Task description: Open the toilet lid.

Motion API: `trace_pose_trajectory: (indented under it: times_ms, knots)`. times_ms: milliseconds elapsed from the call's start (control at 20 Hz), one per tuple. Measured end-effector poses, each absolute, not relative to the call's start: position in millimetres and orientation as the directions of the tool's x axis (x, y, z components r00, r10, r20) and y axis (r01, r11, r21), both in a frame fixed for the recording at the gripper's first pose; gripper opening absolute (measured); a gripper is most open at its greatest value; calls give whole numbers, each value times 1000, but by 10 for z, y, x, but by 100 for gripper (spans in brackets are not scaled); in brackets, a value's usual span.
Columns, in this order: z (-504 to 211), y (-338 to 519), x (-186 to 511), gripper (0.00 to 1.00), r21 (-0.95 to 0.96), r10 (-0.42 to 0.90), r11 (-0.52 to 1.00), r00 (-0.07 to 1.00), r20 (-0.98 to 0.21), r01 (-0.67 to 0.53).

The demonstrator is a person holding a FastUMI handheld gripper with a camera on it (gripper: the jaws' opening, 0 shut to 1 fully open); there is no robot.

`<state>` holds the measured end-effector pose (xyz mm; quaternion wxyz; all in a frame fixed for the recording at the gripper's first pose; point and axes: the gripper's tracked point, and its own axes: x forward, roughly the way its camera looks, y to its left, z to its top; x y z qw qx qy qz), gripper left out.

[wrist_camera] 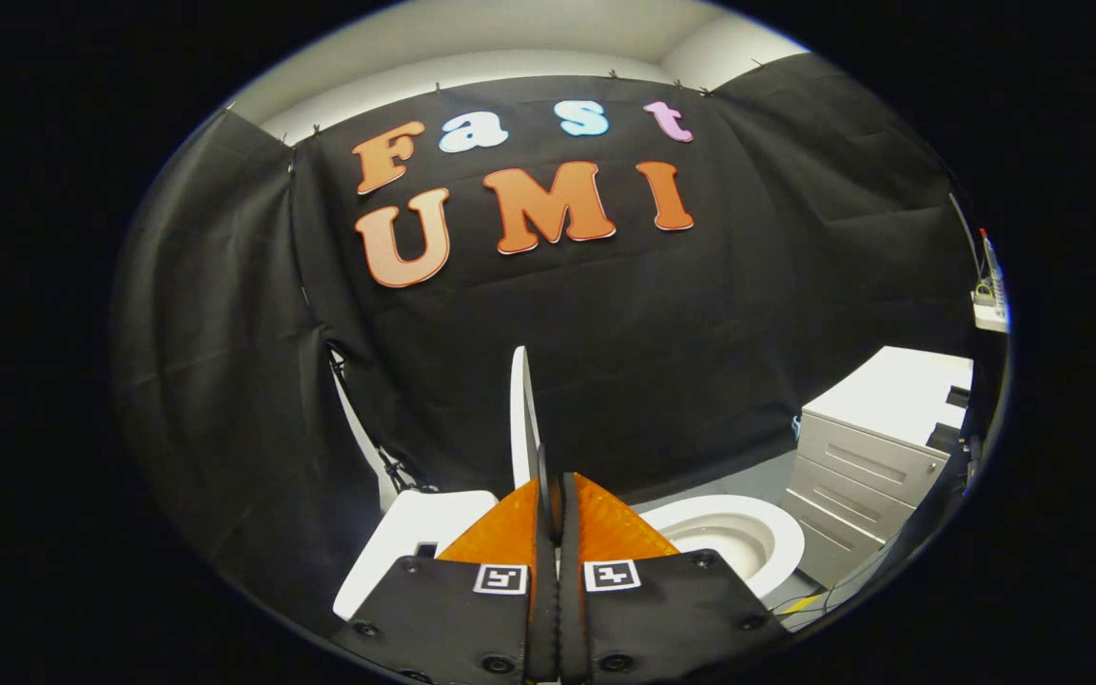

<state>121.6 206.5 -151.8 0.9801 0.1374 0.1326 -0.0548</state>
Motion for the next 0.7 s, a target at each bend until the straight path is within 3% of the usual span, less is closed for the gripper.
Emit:
trace_pose_trajectory:
  times_ms: [700]
  knots:
    - [-1465, 2841, 1245, 8, 116, 10, 993, 950, -311, 28]
